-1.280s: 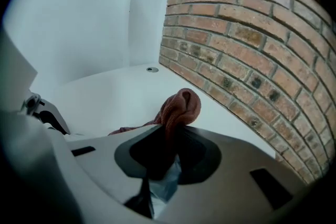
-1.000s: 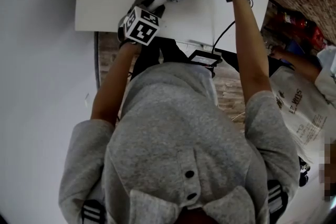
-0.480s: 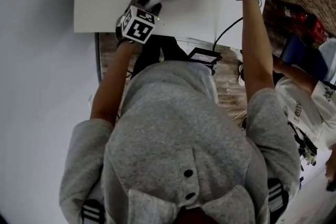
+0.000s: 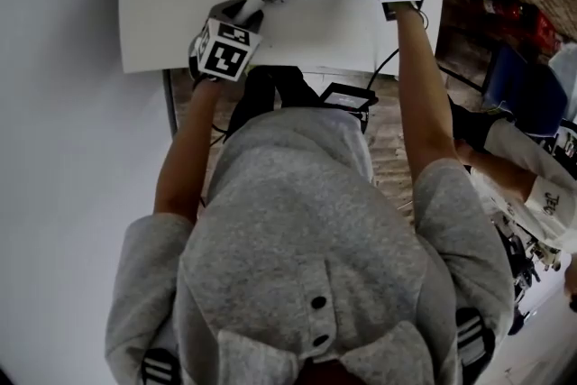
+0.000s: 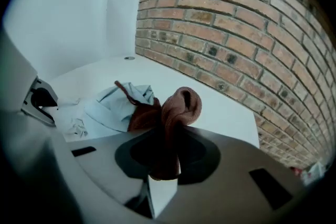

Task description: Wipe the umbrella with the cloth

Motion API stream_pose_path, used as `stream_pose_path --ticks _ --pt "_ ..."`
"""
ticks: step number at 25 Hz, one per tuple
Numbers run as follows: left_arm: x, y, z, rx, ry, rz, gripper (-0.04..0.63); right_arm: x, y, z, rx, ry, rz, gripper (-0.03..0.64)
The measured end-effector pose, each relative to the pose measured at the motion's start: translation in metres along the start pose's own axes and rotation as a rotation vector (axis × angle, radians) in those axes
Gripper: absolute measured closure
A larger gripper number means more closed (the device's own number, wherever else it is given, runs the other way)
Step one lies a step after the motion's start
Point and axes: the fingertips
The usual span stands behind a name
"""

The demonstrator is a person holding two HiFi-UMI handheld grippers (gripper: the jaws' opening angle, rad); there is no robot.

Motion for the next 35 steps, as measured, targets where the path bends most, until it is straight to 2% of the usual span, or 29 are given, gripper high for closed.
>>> stream_pose_path --ticks 5,12,16,25,32,35 --pt "0.002 -0.004 0.005 0.001 -0.011 -0.012 0.44 0.011 0.014 0.011 -0.064 -0.036 -0.115 0.546" --pt "0.0 -0.002 0.002 0.014 -0.002 -0.022 0.441 0.046 0.033 0.017 -0.072 -0.078 -0.168 0.548" --pt "0.003 0.0 -0.003 0.016 -0.002 -0.025 0.442 0.061 0.034 0.014 -0.079 -0.108 -0.246 0.548" --pt "0.0 -0.002 0.002 0.017 0.013 -0.035 0.441 0.072 0.037 0.025 -0.072 -0.089 -0.419 0.549" --pt "0.0 -0.001 -0.003 0.012 0.031 -0.045 0.442 0.082 0.044 0.025 -0.077 -0.032 -0.518 0.552" --pt "-0.001 -0.001 0.003 0.02 0.039 -0.054 0.442 0.088 0.045 0.031 -0.091 -0.021 -0.61 0.554"
Point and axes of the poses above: the fingertips, and each gripper's own axes: z backward along the fingers, x to its left, y out of its underside, and after that the axes turned 14 degrees about x, right-handed
